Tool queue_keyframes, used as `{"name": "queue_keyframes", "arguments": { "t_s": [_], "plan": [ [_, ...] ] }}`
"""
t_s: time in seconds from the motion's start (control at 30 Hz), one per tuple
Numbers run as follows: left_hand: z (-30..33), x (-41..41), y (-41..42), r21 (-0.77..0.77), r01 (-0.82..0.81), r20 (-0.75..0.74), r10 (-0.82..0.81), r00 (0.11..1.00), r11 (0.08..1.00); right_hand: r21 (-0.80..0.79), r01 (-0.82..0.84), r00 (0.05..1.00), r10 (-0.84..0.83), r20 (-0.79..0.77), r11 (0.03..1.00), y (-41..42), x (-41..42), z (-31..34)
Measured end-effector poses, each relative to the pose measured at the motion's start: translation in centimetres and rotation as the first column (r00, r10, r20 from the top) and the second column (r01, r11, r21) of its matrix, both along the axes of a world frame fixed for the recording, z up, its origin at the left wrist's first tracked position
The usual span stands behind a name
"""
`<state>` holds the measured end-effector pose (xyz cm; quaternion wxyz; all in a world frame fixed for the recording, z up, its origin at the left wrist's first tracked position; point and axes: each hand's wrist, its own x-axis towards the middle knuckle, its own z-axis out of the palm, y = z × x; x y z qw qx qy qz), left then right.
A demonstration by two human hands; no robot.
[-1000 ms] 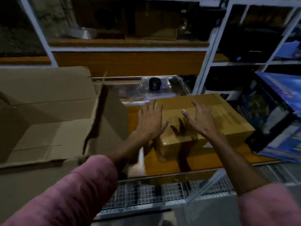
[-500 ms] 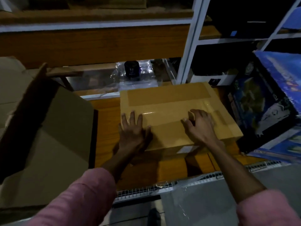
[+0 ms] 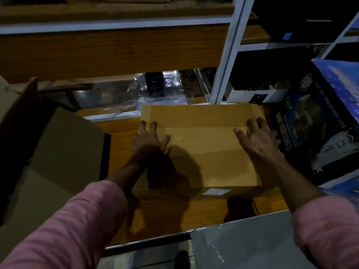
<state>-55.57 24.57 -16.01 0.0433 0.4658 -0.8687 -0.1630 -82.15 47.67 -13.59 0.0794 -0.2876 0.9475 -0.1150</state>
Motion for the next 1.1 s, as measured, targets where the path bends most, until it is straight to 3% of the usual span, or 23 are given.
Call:
{"name": "queue_keyframes", "arguments": {
  "t_s": [0.13, 0.37, 0.47, 0.57, 0.8, 1.0, 1.1],
  "plan": [
    [-0.3, -0.5, -0.5, 0.055, -0.015, 0.034, 0.013, 0.999, 0.998, 0.018, 0.015, 1.000, -0.015, 0.006, 1.000, 0.3, -0.4, -0.7],
    [1.9, 1.9, 1.3, -0.016, -0.052, -0.183, 0.048, 0.982, 0.999, -0.275, 0.026, 0.999, -0.012, 0.050, 0.961, 1.6, 1.4, 0.6],
    [4.0, 3.3, 1.4, -0.153, -0.018, -0.370, -0.040, 0.928, 0.988, -0.520, -0.022, 0.997, -0.017, -0.071, 0.854, 3.0, 3.2, 2.5],
    [5.5, 5.2, 2.2, -0.247, 0.028, -0.446, -0.139, 0.884, 0.969, -0.653, -0.082, 0.982, -0.049, -0.181, 0.753, 4.3, 4.4, 3.2],
    [3.3, 12.0, 6.4, -0.240, 0.152, -0.370, -0.235, 0.899, 0.959, -0.554, -0.025, 0.979, -0.091, -0.181, 0.832, 8.3, 10.7, -0.4],
    [2.9, 17.0, 9.2, -0.189, 0.147, -0.333, -0.204, 0.920, 0.971, -0.440, 0.111, 0.985, -0.157, -0.070, 0.891, 11.3, 15.2, -1.4],
    [3.5, 19.1, 10.3, -0.290, 0.082, -0.372, -0.191, 0.908, 0.954, -0.511, 0.103, 0.956, -0.226, -0.185, 0.853, 12.7, 17.7, -0.4]
  ]
}}
